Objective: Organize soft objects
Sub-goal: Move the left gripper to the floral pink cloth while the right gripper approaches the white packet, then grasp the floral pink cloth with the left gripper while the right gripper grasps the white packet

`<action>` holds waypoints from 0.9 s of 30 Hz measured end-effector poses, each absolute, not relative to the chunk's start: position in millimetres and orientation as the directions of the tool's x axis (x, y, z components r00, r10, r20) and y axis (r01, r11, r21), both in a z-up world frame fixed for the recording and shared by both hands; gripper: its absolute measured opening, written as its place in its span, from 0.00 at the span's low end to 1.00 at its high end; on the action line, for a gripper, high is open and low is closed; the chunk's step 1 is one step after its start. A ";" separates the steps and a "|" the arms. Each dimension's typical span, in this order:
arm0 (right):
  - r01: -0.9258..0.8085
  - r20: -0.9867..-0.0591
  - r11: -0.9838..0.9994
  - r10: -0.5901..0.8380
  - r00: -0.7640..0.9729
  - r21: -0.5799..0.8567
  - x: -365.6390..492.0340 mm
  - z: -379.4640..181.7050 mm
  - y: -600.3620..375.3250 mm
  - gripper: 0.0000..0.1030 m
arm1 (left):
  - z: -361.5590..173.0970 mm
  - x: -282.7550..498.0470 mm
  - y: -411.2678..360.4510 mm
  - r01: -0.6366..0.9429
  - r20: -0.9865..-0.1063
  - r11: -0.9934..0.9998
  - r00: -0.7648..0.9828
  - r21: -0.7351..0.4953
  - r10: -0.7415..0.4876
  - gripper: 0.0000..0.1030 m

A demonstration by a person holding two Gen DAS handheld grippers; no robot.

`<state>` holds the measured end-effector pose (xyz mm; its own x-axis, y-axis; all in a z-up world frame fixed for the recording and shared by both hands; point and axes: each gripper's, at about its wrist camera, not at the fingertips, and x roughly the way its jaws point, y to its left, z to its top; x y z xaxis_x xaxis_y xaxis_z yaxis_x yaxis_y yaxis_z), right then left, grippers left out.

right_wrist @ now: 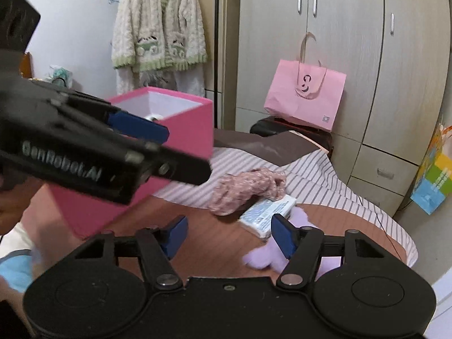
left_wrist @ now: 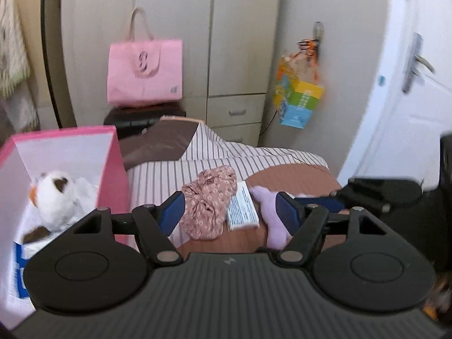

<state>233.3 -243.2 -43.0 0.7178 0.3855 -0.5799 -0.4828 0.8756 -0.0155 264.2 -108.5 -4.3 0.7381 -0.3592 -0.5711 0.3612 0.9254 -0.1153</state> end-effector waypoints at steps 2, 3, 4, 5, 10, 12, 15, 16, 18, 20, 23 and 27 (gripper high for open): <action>-0.490 -0.578 0.871 0.396 0.713 -0.008 249.8 -46.8 -244.1 0.68 | -9.7 280.9 -109.6 0.331 -0.587 0.932 0.729 -0.148 -0.352 0.67; -0.496 -0.581 0.869 0.405 0.706 0.004 258.4 -48.5 -244.4 0.68 | -13.7 290.7 -111.3 0.312 -0.602 0.936 0.720 -0.163 -0.344 0.65; -0.498 -0.589 0.867 0.411 0.696 0.017 267.4 -50.8 -244.4 0.67 | -17.5 295.9 -113.7 0.299 -0.611 0.940 0.717 -0.167 -0.336 0.65; -0.496 -0.600 0.868 0.412 0.686 0.030 277.5 -54.4 -244.8 0.67 | -21.3 299.6 -116.8 0.291 -0.611 0.942 0.719 -0.169 -0.332 0.65; -0.459 -0.657 0.885 0.395 0.642 0.083 310.9 -77.6 -248.8 0.61 | -39.4 313.3 -131.9 0.199 -0.571 0.964 0.777 -0.174 -0.263 0.64; -0.449 -0.660 0.888 0.398 0.638 0.102 316.2 -83.2 -251.8 0.60 | -43.8 317.1 -135.2 0.188 -0.557 0.968 0.792 -0.166 -0.249 0.64; -0.458 -0.661 0.882 0.407 0.631 0.106 318.1 -84.1 -250.9 0.59 | -52.5 326.3 -140.3 0.175 -0.557 0.972 0.797 -0.156 -0.233 0.61; -0.464 -0.664 0.880 0.407 0.628 0.101 318.6 -84.0 -250.2 0.59 | -56.1 329.9 -141.8 0.172 -0.568 0.972 0.790 -0.158 -0.232 0.61; -0.476 -0.673 0.874 0.409 0.616 0.096 321.3 -85.6 -247.4 0.59 | -65.5 338.4 -145.2 0.160 -0.608 0.973 0.760 -0.166 -0.228 0.61; -0.480 -0.679 0.873 0.404 0.614 0.086 323.8 -87.8 -245.1 0.61 | -74.2 344.3 -146.8 0.137 -0.636 0.976 0.741 -0.172 -0.216 0.61; -0.476 -0.682 0.876 0.395 0.616 0.077 326.9 -91.7 -243.7 0.60 | -84.1 347.2 -145.7 0.091 -0.643 0.981 0.744 -0.173 -0.183 0.61; -0.467 -0.678 0.884 0.360 0.641 0.028 328.2 -100.0 -239.3 0.60 | -94.6 352.6 -132.9 0.024 -0.648 0.972 0.741 -0.235 -0.175 0.57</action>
